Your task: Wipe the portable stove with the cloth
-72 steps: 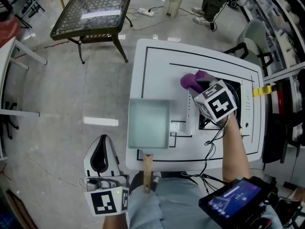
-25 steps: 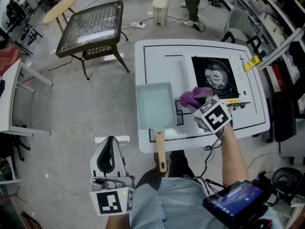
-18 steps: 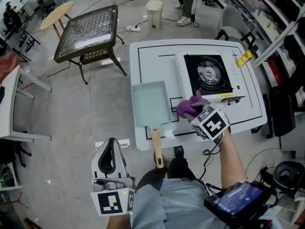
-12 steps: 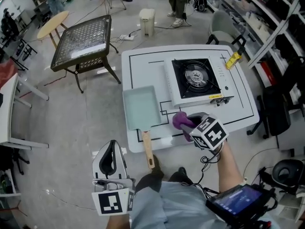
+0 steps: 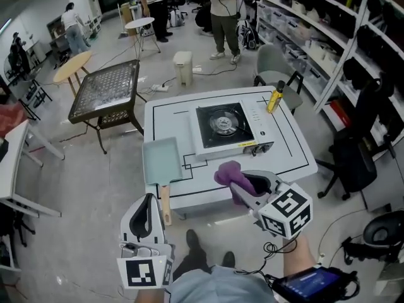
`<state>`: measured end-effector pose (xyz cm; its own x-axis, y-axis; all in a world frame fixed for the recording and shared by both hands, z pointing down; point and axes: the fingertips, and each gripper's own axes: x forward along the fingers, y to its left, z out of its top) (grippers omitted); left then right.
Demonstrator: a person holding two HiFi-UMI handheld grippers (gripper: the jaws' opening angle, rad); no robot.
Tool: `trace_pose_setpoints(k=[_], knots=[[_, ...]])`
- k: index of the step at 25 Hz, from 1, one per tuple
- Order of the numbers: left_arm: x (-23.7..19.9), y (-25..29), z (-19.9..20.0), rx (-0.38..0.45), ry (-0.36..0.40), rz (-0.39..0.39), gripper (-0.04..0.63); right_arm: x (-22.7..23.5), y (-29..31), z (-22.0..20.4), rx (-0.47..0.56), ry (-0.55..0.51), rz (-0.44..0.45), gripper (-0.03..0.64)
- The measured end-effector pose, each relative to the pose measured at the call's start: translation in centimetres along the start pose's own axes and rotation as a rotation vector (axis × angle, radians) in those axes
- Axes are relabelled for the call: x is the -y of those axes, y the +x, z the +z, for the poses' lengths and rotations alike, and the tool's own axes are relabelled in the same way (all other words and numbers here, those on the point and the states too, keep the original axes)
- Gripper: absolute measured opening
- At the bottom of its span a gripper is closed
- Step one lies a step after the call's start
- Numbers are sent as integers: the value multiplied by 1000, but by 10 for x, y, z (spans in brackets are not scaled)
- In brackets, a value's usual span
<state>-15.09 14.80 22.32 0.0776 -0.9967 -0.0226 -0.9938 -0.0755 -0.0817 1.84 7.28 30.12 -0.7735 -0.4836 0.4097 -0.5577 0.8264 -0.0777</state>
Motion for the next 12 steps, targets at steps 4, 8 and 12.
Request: trace_pose_setpoints(k=[4,8,12], knots=[[48,-27,27,47,25,-21,19,-14,-63,3,131,-10,-66,112],[92,-41,21,46,38,-49,19,-19,-94,-14,216,-49,-134,112],[117,-47,19,40,16,-56,19,-25,-116,-21,278,-81,-197,112]])
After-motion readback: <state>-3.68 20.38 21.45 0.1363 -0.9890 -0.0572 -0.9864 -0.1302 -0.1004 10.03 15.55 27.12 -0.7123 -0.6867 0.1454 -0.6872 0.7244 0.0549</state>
